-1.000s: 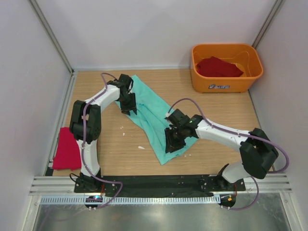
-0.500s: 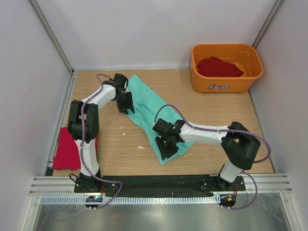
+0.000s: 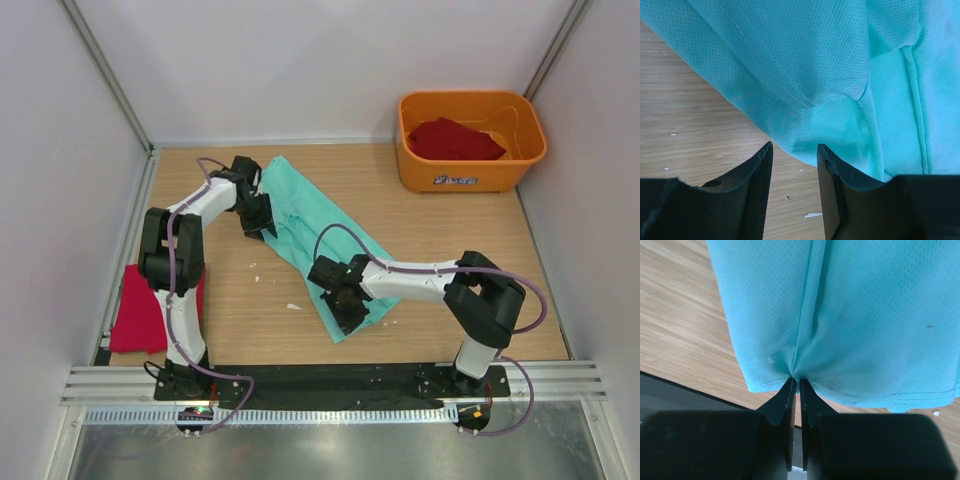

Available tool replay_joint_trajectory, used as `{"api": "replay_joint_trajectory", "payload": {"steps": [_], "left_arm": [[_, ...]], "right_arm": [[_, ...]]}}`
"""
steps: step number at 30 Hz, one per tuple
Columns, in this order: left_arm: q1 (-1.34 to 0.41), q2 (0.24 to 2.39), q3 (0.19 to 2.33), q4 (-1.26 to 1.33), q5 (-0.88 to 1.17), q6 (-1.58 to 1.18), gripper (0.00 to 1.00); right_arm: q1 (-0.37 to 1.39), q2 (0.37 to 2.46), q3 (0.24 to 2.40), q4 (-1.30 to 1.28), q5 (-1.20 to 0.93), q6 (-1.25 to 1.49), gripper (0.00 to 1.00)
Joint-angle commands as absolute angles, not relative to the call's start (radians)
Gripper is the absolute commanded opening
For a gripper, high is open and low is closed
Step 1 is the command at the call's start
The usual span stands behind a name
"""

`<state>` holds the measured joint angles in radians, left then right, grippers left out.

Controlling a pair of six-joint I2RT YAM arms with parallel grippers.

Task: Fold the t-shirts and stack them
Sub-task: Fold the tshirt

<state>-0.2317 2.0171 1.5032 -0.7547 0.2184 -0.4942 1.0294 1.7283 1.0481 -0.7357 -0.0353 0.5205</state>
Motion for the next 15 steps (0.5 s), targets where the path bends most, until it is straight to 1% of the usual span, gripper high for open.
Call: {"api": "replay_joint_trajectory", "payload": {"steps": [1,4,8,15], "left_arm": [[-0.222,1.996,1.493,-0.730,0.245,-0.491,0.42],[-0.221,1.996,1.485,-0.727,0.248,-0.492,0.42],[-0.216,1.994,1.483,-0.724,0.253,-0.495,0.42],[-0.213,1.999,1.493,-0.716,0.273,-0.512,0.42]], "right_arm": [[1.054,1.714,1.111,-0.759,-0.023,0.517,0.10],[1.069,1.677,1.146,-0.794,-0.054,0.522,0.08],[1.071,1.614,1.157,-0.804,-0.203,0.554,0.06],[1.071,1.503,1.094,-0.735,-0.363,0.632,0.05]]}}
